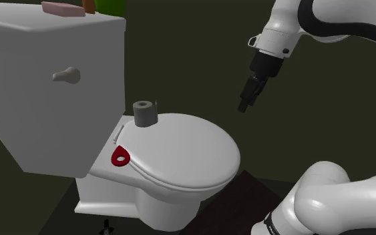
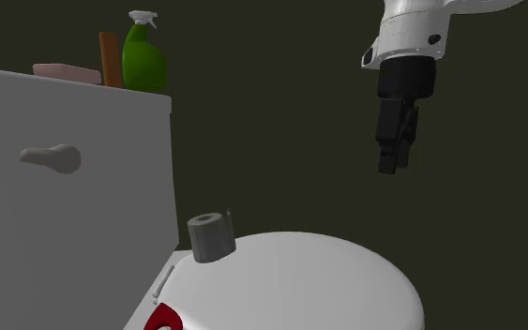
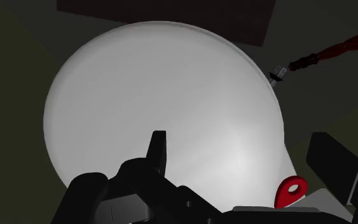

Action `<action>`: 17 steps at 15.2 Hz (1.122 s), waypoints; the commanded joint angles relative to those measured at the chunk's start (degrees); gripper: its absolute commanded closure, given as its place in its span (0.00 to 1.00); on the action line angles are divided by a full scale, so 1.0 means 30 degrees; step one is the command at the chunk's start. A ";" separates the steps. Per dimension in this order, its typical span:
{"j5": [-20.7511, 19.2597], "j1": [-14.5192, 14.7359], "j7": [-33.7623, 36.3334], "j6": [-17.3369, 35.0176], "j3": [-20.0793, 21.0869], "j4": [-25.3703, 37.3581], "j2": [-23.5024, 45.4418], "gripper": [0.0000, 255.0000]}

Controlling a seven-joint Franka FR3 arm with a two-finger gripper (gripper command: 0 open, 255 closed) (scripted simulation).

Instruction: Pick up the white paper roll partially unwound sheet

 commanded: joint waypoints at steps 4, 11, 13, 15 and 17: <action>-0.0194 0.0074 -0.0376 0.0903 0.0168 0.1066 0.2500 0.00; -0.0778 0.0208 -0.1008 0.2204 0.0641 0.4431 0.8390 0.00; -0.0997 0.0258 -0.1124 0.2360 0.0787 0.5619 1.0084 0.00; -0.1241 0.0313 -0.1216 0.2417 0.0937 0.6913 1.1788 0.00; -0.1512 0.0385 -0.1286 0.2373 0.1086 0.8320 1.3507 0.00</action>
